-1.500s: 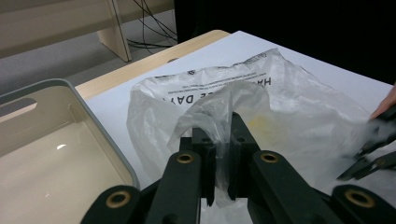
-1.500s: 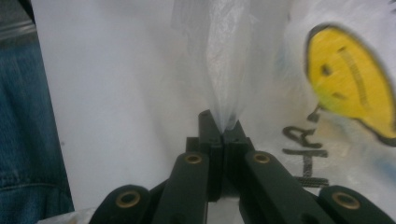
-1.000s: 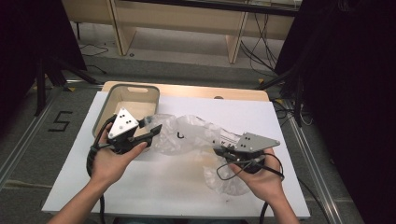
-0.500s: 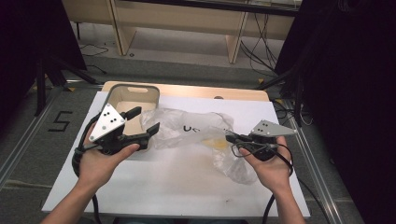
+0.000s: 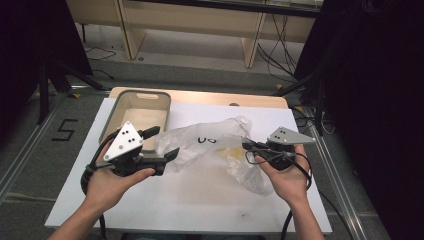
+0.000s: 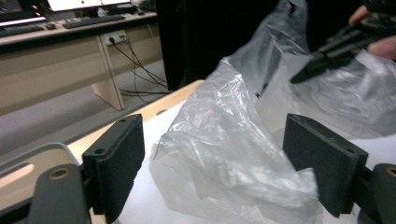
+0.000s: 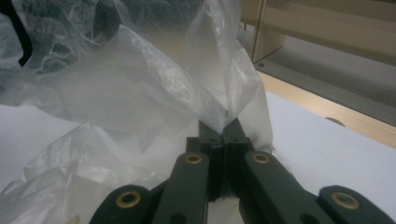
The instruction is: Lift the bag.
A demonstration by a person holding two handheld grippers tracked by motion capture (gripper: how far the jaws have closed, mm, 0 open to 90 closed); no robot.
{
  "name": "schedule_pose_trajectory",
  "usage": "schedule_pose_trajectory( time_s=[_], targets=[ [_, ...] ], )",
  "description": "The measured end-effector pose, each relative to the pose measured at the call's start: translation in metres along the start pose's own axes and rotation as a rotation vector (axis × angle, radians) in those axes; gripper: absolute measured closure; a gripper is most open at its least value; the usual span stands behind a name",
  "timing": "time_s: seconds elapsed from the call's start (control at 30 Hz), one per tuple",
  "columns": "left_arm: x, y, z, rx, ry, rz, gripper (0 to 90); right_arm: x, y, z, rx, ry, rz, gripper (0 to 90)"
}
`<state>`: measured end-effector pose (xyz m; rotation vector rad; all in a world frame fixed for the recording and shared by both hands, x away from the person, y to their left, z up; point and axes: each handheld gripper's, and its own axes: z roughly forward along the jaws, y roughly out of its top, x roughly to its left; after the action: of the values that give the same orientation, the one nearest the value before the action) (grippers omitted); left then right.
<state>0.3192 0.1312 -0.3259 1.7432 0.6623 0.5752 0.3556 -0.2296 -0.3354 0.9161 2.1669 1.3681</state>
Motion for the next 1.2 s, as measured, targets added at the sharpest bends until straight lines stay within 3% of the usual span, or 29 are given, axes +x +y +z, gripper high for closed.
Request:
schedule_pose_trajectory(
  time_s=[0.4,0.67,0.9,1.2],
  targets=[
    [-0.010,-0.017,0.004,0.064,-0.074,-0.009,16.5,-0.002,0.000,0.001,-0.006,-0.023,0.025,90.0],
    [-0.017,-0.017,-0.007,0.055,-0.108,-0.001,15.9,-0.004,0.002,0.001,-0.021,-0.036,0.045,90.0],
    [-0.020,-0.013,-0.015,0.037,-0.125,0.006,15.8,-0.007,0.005,0.003,-0.028,-0.052,0.069,90.0],
    [-0.024,-0.008,-0.006,0.033,-0.108,0.025,15.7,-0.002,0.013,0.010,-0.031,-0.058,0.072,90.0]
  ],
)
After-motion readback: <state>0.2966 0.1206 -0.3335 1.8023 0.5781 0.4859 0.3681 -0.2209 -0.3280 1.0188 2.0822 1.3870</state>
